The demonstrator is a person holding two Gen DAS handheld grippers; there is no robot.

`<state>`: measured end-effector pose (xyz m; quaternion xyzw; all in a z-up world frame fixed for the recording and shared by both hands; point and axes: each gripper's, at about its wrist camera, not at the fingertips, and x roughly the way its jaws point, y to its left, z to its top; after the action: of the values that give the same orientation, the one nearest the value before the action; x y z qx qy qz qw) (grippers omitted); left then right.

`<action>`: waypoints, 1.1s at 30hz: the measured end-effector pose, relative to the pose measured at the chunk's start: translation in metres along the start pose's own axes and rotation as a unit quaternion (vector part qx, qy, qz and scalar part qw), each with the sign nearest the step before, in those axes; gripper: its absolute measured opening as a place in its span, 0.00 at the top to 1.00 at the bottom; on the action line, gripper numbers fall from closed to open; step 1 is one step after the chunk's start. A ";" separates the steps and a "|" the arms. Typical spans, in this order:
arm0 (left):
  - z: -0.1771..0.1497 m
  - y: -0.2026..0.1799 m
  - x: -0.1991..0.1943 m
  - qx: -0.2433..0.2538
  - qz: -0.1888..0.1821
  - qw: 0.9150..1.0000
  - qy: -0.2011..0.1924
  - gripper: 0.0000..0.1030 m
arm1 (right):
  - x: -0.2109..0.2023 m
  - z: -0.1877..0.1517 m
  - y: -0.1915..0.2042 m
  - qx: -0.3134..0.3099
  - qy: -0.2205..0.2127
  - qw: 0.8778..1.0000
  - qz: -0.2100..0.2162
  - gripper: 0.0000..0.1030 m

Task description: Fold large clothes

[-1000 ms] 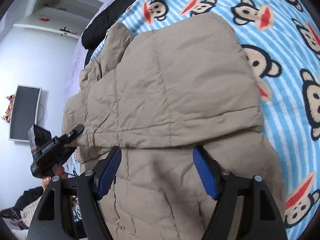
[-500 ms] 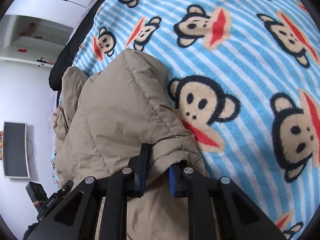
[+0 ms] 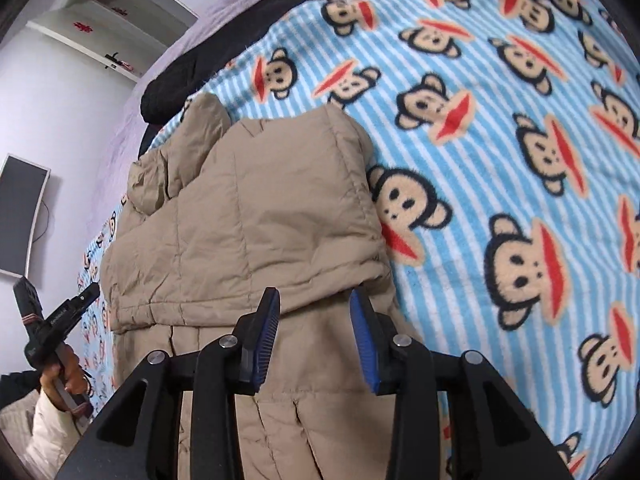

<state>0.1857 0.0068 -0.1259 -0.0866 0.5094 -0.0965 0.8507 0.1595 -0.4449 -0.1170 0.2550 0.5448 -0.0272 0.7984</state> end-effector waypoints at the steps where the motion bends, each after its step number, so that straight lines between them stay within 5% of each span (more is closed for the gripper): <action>1: 0.003 -0.009 0.006 0.010 0.003 1.000 -0.001 0.80 | 0.001 0.009 -0.001 0.004 -0.009 1.000 -0.004 0.64; 6: 0.001 -0.027 0.072 0.030 0.080 0.996 0.032 0.80 | 0.040 0.055 0.007 0.014 -0.009 1.000 0.026 0.67; 11: -0.004 -0.016 0.102 0.020 0.070 0.997 0.039 0.80 | 0.105 0.066 0.005 -0.005 0.025 1.000 -0.013 0.74; 15: -0.003 -0.022 0.108 0.043 0.078 0.995 0.040 0.80 | 0.126 0.068 -0.009 0.002 0.021 1.000 0.003 0.75; 22: -0.008 -0.027 0.078 0.043 0.084 0.995 0.022 0.80 | 0.105 0.069 0.006 -0.037 0.015 0.998 -0.051 0.75; 27: -0.030 -0.025 0.047 0.052 0.057 0.997 0.017 0.80 | 0.072 0.038 0.020 -0.098 -0.005 0.993 -0.072 0.72; 33: -0.058 -0.017 0.052 0.053 0.073 0.995 0.046 0.80 | 0.052 0.001 0.014 -0.108 -0.003 0.991 -0.081 0.72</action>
<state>0.1574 -0.0261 -0.1931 0.0007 0.5471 -0.0650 0.8345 0.1864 -0.4214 -0.1576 0.1219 0.5606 -0.0335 0.8184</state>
